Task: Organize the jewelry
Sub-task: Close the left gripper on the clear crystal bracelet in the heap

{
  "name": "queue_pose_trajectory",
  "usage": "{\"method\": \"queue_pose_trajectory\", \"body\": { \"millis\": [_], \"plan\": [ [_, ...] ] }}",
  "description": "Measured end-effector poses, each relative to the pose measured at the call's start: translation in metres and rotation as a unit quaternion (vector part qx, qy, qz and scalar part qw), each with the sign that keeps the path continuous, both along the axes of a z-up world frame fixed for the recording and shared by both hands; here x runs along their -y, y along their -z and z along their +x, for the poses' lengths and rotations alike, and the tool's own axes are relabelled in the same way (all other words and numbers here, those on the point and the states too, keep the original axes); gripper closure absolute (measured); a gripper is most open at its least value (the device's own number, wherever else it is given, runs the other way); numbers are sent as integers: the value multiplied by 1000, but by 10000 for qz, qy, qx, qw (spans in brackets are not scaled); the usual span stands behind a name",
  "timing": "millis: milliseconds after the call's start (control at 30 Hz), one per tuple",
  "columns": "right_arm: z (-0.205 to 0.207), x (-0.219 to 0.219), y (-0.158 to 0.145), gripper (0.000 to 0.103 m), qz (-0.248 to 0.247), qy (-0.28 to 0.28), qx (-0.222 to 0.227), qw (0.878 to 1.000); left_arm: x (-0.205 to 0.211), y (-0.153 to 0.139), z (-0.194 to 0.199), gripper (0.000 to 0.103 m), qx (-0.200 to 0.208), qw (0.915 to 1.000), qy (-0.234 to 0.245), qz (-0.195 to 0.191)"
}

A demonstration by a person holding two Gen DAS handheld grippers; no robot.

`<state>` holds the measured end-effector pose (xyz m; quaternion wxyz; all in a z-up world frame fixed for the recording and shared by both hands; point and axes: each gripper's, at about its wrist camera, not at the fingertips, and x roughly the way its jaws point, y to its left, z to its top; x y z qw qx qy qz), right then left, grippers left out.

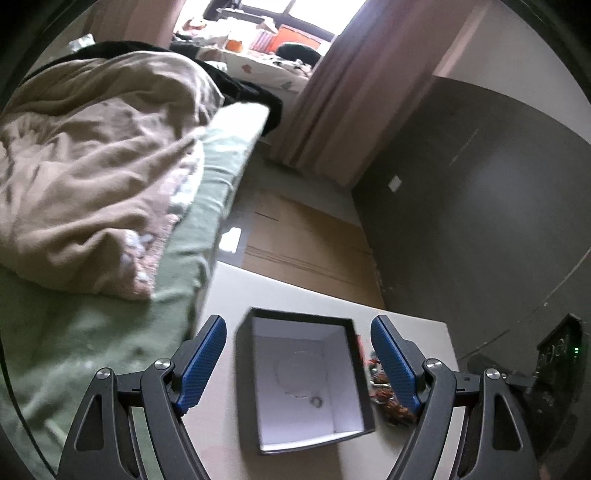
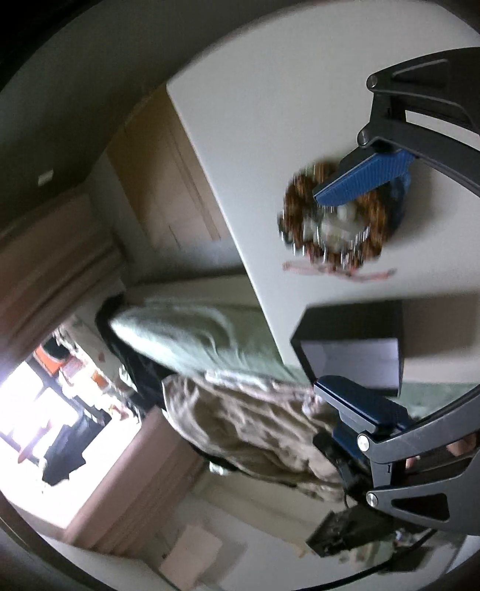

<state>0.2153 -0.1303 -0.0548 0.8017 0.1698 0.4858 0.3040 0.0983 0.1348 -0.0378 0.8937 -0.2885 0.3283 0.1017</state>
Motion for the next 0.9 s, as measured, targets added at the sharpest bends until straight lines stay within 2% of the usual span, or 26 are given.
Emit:
{"method": "queue_pose_trajectory", "body": {
  "millis": [233,400,567,667,733,900],
  "plan": [
    [2,26,2,10,-341,189,48,9992,28,0,11,22,16,9993,371,46],
    [5,43,4,17,-441,296,2,9986,51,0,18,25,3,9978,634,207],
    [9,62,9,24,-471,460,-166,9977,74,2,26,33,-31,9955,898,296],
    [11,72,12,24,-501,605,-292,9965,88,5,35,39,-112,9938,1052,346],
    [13,80,12,24,-488,684,-337,9959,99,7,42,46,-205,9922,1159,412],
    [16,102,13,24,-440,897,-440,9940,122,16,57,52,-341,9893,1346,457]
  ]
}}
